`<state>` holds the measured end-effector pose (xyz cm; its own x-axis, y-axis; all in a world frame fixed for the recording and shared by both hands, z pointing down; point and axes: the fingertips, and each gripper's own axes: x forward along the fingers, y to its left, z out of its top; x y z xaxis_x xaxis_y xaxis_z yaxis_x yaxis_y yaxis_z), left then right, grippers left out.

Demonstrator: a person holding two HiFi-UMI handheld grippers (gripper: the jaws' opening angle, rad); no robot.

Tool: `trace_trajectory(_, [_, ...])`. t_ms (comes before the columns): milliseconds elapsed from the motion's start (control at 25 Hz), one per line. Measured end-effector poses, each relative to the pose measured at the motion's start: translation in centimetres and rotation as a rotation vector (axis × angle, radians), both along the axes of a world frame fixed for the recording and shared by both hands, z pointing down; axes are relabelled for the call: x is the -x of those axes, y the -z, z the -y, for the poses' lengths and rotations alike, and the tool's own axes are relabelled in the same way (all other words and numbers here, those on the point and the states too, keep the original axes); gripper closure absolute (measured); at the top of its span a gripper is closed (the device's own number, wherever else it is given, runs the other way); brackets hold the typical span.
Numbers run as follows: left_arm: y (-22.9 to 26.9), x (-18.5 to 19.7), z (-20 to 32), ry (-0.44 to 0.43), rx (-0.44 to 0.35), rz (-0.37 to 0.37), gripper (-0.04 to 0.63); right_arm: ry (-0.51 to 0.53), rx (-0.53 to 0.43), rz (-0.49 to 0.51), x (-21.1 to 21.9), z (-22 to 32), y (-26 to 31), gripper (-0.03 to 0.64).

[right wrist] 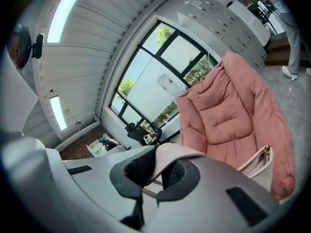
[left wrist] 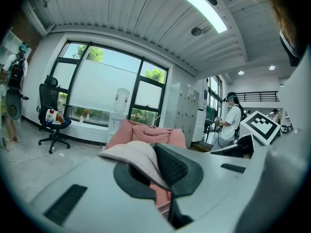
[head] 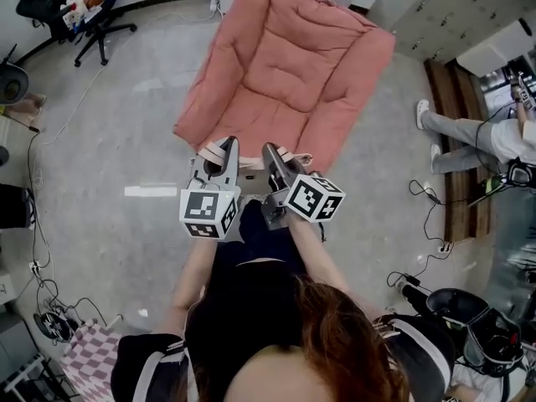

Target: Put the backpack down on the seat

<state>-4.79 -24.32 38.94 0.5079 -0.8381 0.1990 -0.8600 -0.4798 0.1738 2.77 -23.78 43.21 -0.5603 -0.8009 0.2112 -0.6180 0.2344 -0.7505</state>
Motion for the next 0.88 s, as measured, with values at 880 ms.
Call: trace_trajectory(880, [-1.3, -5.8, 17.9, -0.049, 0.010, 0.026, 0.577, 0.041, 0.002, -0.008, -5.1, 18.7, -1.3, 0.580])
